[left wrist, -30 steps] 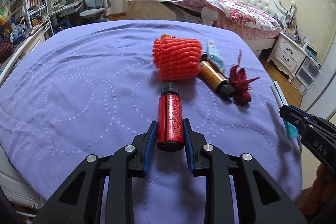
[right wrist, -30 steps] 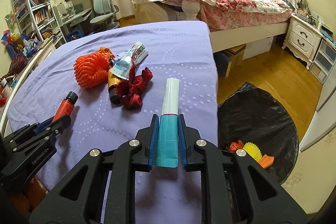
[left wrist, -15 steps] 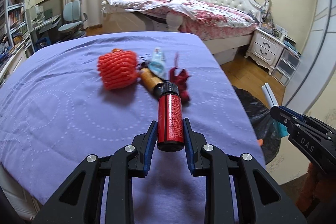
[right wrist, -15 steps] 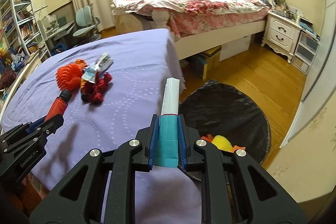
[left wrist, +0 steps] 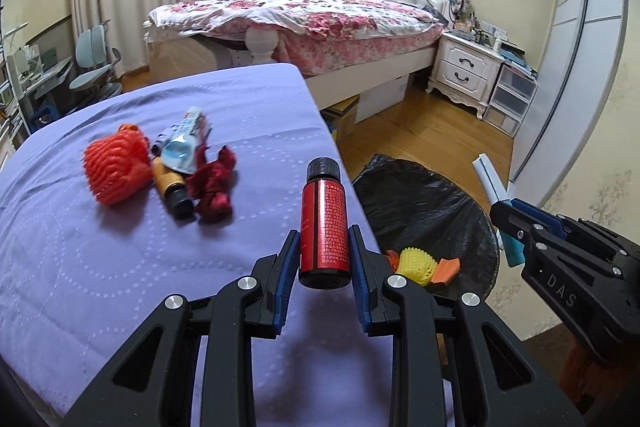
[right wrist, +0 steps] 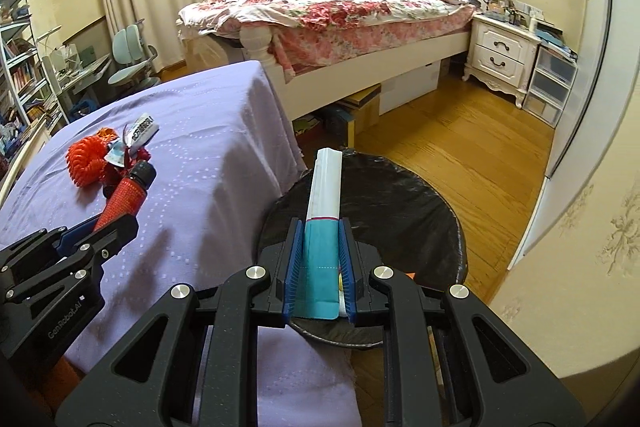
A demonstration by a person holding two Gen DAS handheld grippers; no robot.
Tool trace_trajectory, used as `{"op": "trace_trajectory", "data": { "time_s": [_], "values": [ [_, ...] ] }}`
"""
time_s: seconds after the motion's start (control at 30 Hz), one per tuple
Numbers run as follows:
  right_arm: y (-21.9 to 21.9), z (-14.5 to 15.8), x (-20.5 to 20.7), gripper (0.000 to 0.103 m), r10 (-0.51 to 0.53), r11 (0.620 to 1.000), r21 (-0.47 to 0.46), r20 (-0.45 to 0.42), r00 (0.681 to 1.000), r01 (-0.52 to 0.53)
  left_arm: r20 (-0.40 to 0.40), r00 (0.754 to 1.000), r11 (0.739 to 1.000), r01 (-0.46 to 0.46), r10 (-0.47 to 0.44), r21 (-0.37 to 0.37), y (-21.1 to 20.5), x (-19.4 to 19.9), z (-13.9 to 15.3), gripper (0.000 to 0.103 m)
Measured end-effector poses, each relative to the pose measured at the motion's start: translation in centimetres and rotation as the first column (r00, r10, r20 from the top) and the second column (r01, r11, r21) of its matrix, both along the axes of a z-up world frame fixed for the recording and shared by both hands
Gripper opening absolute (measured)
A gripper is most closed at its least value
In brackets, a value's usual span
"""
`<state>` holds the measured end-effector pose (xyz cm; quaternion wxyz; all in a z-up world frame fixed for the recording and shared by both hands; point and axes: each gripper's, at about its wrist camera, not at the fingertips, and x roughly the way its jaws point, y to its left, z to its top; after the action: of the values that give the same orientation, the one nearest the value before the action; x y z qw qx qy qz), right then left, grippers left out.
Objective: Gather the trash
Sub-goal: 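Carry the red bottle and teal tube over the black bin and open both tools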
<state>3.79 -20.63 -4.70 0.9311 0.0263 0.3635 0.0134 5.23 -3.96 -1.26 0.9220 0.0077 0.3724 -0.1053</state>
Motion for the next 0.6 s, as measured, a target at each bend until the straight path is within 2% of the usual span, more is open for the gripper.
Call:
{"op": "trace_trajectory", "data": {
  "time_s": [0.6],
  "values": [
    [-3.3, -0.2, 0.7, 0.018, -0.052, 0.998, 0.024, 0.005, 0.999, 0.052, -0.007, 0.999, 0.999, 0.044, -0.044, 0.027, -4.3, 2.6, -0.4, 0.027]
  ]
}}
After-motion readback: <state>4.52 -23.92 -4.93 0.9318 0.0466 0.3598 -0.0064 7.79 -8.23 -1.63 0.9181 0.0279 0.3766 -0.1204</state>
